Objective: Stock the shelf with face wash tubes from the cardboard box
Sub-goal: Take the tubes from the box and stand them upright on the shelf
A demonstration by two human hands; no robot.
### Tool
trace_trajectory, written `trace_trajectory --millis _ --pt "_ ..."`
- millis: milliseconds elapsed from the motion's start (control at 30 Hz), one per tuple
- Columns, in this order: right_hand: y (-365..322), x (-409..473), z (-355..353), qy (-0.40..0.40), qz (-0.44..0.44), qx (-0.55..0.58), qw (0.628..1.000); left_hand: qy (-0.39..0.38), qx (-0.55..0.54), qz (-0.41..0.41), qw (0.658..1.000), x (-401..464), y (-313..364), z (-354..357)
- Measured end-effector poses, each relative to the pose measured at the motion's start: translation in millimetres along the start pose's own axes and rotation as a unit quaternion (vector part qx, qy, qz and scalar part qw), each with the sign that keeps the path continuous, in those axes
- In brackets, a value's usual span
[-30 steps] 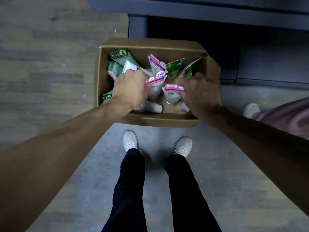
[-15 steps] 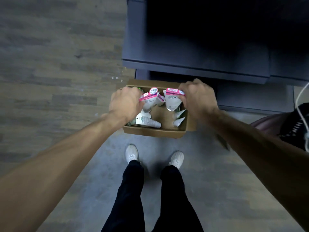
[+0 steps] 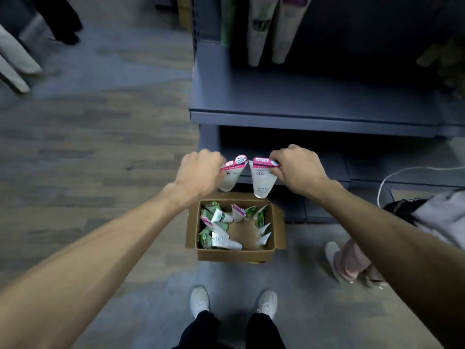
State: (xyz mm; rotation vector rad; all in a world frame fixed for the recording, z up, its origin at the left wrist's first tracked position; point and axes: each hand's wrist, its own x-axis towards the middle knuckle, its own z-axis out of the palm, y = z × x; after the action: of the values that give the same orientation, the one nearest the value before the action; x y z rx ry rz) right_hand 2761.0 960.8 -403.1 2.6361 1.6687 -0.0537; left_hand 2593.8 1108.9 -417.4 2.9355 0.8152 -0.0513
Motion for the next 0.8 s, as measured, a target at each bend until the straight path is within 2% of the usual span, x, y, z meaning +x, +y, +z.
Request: trace_trajectory --millis 200,433,800 --pt "-7.7 11.9 -76.8 0.010 0.038 -0.001 0.999 0.028 0.017 0.010 0.999 8.5 -24.0 -63.5" --pt "1.1 26.6 -151.2 0.074 0.059 -0.008 0.995 0.103 -0.003 0.010 0.995 24.9 -32.0 -145.3" --pt "53.1 65.3 -188.5 0.092 0.056 0.018 0.994 0.123 -0.004 0.007 0.992 75.4 -9.2 -173.1"
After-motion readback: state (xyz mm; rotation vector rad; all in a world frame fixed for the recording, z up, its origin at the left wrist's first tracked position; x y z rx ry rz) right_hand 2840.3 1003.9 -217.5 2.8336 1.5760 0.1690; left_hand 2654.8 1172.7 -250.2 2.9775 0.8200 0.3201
